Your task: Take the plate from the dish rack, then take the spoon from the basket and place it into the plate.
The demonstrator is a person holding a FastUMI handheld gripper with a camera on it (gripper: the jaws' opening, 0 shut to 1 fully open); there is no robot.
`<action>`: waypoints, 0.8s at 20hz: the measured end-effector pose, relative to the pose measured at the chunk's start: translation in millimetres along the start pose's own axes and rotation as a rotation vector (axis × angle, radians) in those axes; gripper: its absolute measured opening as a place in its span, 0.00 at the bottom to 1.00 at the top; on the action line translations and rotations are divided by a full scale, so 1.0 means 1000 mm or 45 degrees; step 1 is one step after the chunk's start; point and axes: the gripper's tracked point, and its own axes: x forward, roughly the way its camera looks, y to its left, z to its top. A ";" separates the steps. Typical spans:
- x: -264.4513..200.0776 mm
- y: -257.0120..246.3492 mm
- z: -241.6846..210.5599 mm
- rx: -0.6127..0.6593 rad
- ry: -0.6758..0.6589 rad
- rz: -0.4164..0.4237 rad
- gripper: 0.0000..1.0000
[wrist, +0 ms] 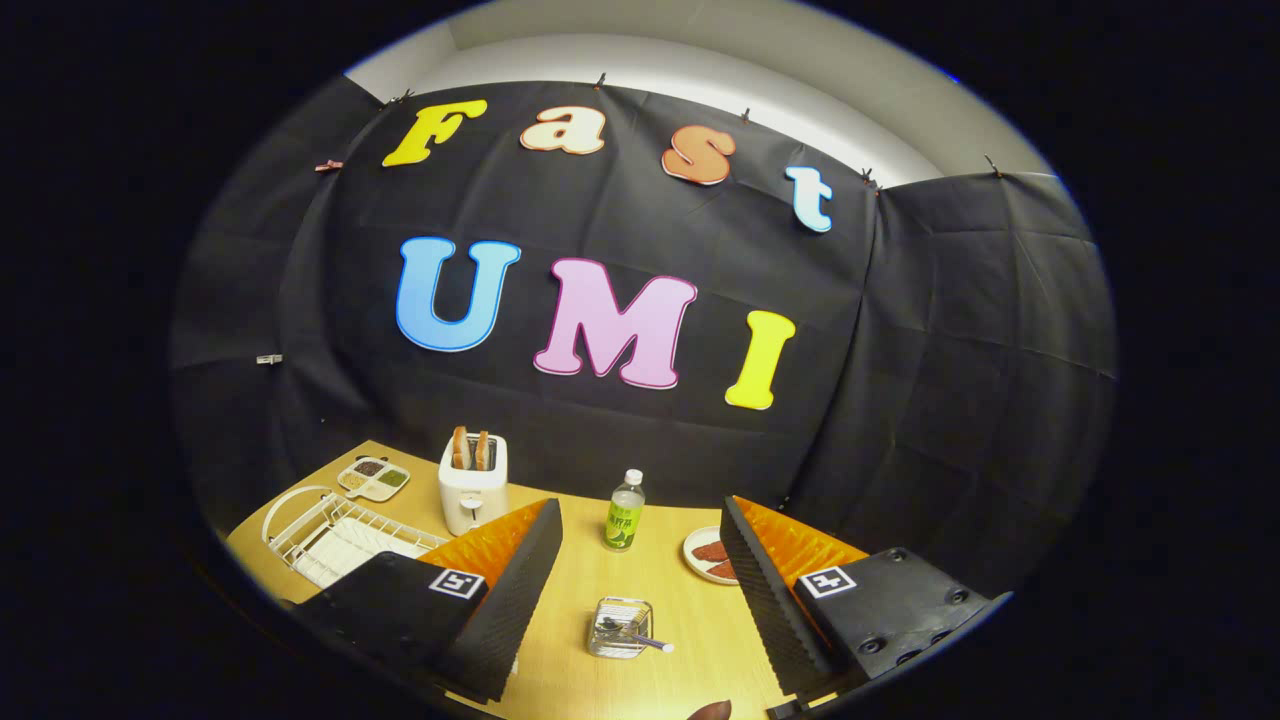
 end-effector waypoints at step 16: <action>0.101 0.130 -0.158 -0.001 0.758 0.159 0.83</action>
